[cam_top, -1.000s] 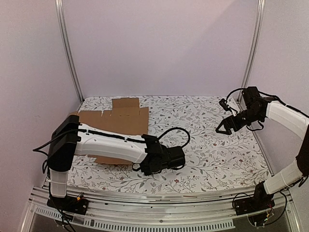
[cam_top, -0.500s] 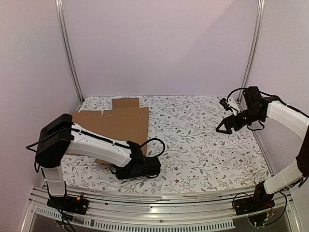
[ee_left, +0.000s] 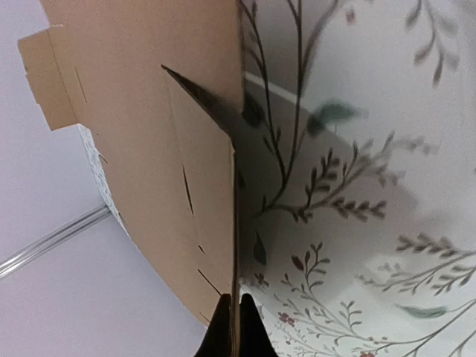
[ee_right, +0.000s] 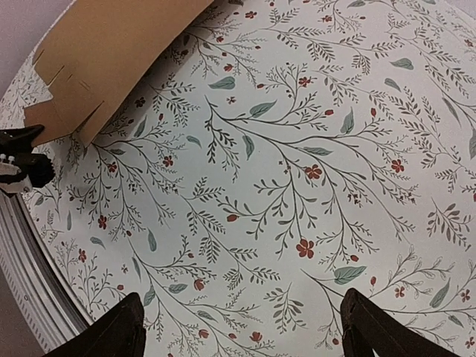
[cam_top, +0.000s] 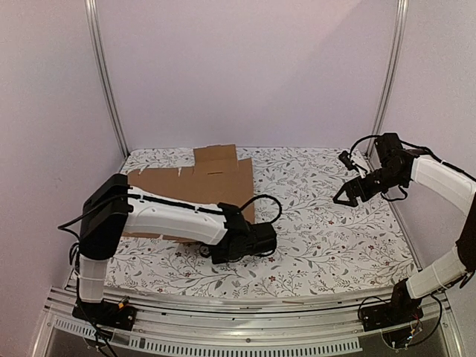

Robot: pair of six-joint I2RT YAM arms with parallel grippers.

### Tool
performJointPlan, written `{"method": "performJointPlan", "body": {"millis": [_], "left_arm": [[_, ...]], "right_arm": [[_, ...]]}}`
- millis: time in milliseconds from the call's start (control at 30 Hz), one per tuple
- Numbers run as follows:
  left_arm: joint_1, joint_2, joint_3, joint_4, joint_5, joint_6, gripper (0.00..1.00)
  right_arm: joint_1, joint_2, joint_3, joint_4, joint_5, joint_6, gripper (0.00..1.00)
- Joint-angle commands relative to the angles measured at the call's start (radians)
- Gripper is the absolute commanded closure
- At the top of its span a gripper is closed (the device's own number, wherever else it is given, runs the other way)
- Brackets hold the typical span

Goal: Fold the paper box

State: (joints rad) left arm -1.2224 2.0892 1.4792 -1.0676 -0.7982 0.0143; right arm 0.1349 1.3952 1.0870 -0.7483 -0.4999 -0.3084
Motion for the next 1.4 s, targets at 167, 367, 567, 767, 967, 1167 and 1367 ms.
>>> {"method": "performJointPlan", "body": {"millis": [167,367,567,767,967,1167,1367], "left_arm": [[-0.019,0.295,0.856,-0.083,0.344,-0.092,0.27],[0.108,0.029,0.59,-0.003,0.337,-0.173,0.19],[0.411,-0.347,0.041,0.22,0.595,-0.415,0.22],[0.495,-0.595,-0.236,0.242,0.566,-0.456,0.22],[0.568,-0.759,-0.387,0.27,0.687,-0.515,0.23],[0.575,-0.911,-0.455,0.285,0.685,-0.562,0.22],[0.585,-0.986,-0.473,0.267,0.672,-0.564,0.22]], "right_arm": [[-0.069,0.01,0.03,-0.01,0.039,0.02,0.1],[-0.08,-0.022,0.007,-0.014,-0.021,0.027,0.11],[0.263,-0.141,-0.048,-0.033,0.178,-0.153,0.11],[0.623,-0.019,0.034,-0.097,0.459,-0.261,0.14],[0.851,0.252,0.227,-0.119,0.763,-0.29,0.18],[0.884,0.489,0.384,-0.083,0.847,-0.284,0.21],[0.934,0.627,0.503,-0.054,0.897,-0.292,0.28]]}}
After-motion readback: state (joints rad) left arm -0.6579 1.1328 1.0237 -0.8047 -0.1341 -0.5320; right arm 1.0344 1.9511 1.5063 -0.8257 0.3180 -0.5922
